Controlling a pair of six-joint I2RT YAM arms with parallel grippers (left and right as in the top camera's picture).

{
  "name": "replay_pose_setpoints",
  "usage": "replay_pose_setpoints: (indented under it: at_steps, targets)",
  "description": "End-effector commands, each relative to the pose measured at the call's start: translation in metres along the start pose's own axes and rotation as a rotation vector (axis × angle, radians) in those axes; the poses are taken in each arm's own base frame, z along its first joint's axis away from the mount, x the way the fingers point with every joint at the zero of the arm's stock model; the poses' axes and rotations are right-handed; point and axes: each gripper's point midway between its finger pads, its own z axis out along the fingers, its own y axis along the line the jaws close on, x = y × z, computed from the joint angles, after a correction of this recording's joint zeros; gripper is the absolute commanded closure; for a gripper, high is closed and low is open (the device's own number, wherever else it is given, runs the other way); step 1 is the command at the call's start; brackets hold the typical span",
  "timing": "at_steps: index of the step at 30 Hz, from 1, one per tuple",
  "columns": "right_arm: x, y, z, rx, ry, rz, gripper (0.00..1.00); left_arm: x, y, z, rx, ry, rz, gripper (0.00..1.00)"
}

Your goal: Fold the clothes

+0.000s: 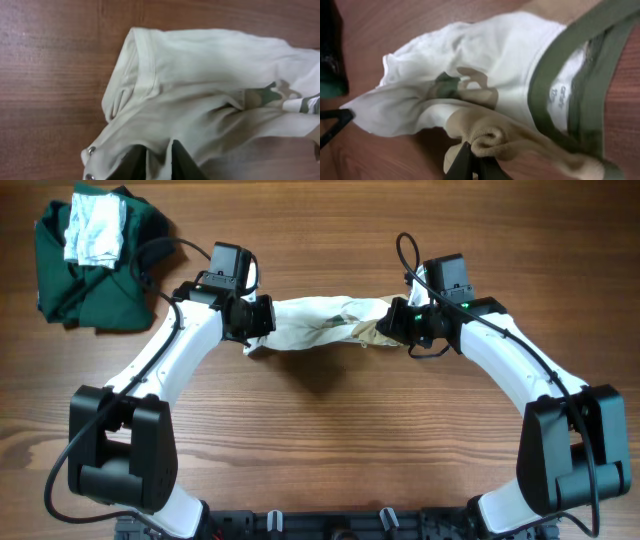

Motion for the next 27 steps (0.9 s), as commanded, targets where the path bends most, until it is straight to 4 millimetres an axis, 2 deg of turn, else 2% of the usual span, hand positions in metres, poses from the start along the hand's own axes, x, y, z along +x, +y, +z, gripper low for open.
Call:
replay_pose_setpoints:
  at_steps: [1, 5, 11, 18, 27]
  targets:
    - [-0.013, 0.007, -0.007, -0.004, -0.054, 0.003, 0.96, -0.007, -0.001, -0.001, -0.003, -0.037, 0.017, 0.82]
    - [-0.022, 0.000, -0.008, 0.041, -0.101, -0.003, 0.96, -0.009, 0.000, 0.011, -0.004, -0.032, 0.016, 0.87]
    - [-0.038, 0.005, -0.010, 0.028, -0.168, -0.029, 0.96, -0.010, 0.004, 0.035, -0.009, -0.019, 0.014, 0.92]
    - [-0.052, -0.001, -0.012, 0.070, -0.235, -0.038, 0.96, -0.026, -0.001, 0.036, 0.014, -0.081, 0.025, 0.91]
    - [-0.063, -0.007, 0.000, 0.085, -0.269, -0.044, 0.96, -0.031, -0.001, 0.047, 0.016, -0.098, 0.027, 0.91]
